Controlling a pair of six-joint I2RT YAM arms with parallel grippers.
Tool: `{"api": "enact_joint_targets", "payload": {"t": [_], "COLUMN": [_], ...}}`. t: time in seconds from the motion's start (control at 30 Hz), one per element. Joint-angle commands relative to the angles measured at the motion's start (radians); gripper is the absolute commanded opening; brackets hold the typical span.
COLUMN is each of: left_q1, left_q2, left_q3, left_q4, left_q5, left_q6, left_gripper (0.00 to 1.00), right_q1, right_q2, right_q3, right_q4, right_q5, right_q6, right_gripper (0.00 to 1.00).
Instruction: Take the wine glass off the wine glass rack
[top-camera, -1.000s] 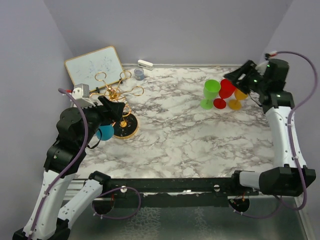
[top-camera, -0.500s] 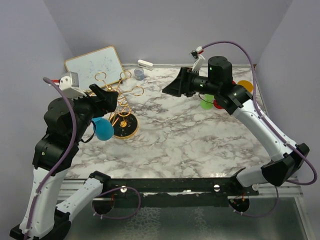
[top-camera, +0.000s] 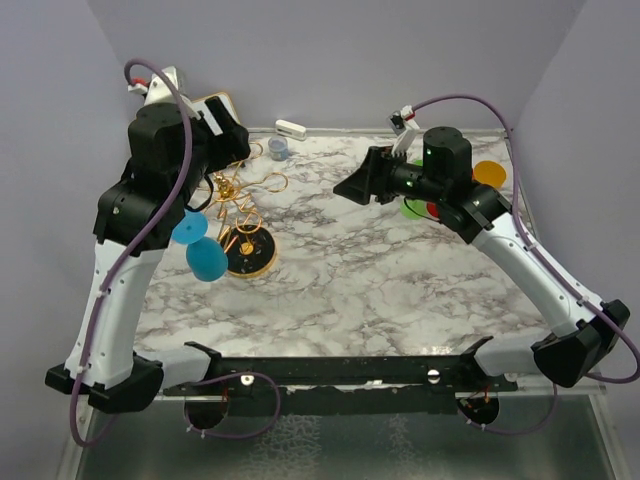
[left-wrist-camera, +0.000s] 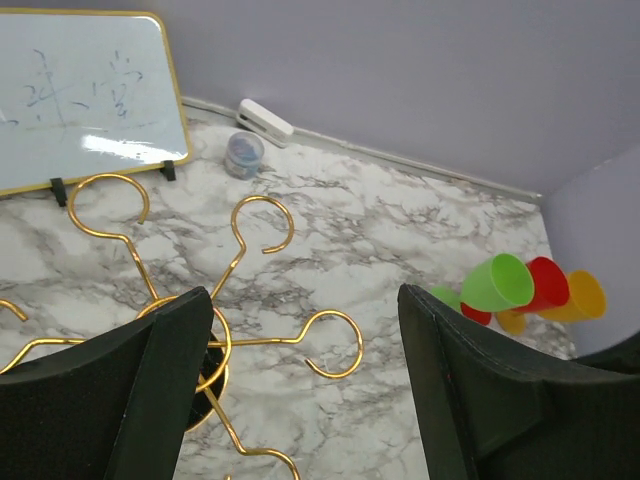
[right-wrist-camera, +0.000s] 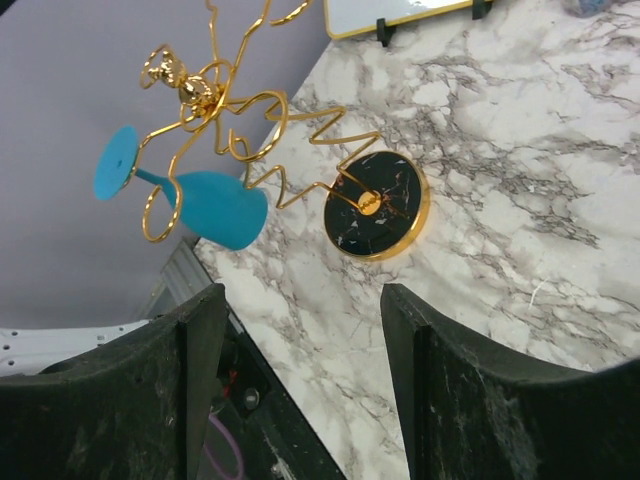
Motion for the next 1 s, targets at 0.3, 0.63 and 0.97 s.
{"api": "enact_joint_targets", "payload": {"t": [0.3, 0.63, 0.97], "left_q1": [0.192, 0.919, 0.878], "left_q2": [0.280, -0.034, -0.396], "left_q3": [0.508, -0.160, -0.514], "left_q4": [-0.194, 0.078, 0.072], "left_q5": [0.135, 0.687, 0.605], "left_q6": [0.042, -0.187, -0.282], "left_gripper": [0.77, 0.68, 0.69], "right_q1": [0.003, 0.003, 0.003], "right_q2": [-0.036, -0.063, -0.092], "right_q3": [-0.048, -0.047, -0.098], "right_q4": [0.080, 0.046, 0.103], "right_q5": [0.019, 0.077, 0.061], "right_q6": [-0.084, -0.139, -0.110], "right_gripper": [0.63, 0.63, 0.63]}}
